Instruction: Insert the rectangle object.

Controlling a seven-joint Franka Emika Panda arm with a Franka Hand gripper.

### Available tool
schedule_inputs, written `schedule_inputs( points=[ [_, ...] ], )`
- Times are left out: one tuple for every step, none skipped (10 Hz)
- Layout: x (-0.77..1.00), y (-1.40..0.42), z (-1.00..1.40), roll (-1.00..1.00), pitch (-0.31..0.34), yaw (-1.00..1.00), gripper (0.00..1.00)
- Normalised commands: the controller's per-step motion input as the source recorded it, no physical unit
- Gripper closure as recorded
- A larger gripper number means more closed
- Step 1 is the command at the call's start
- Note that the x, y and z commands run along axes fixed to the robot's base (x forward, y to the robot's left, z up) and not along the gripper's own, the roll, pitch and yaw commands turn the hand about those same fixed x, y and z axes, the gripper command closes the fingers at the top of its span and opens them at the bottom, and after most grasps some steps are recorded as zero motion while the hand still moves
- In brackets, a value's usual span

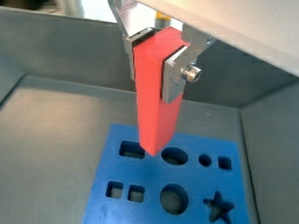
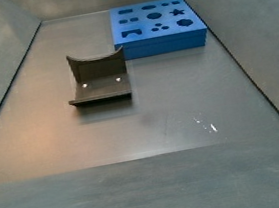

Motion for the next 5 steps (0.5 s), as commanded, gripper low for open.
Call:
schedule_inputs(
  points=[
    [0.0,-0.01,-0.13,0.0,0.0,-1.0,1.0],
    [0.15,-0.02,-0.13,0.0,0.0,-0.94,1.0],
    [0.41,-0.07,-0.19,0.0,-0.026,-0.71,1.0],
    [0.41,-0.08,-0.21,0.01,-0.029,-0.71,1.0],
    [0.52,-0.09,-0.23,0.01,-0.04,-0.63,1.0]
  ],
)
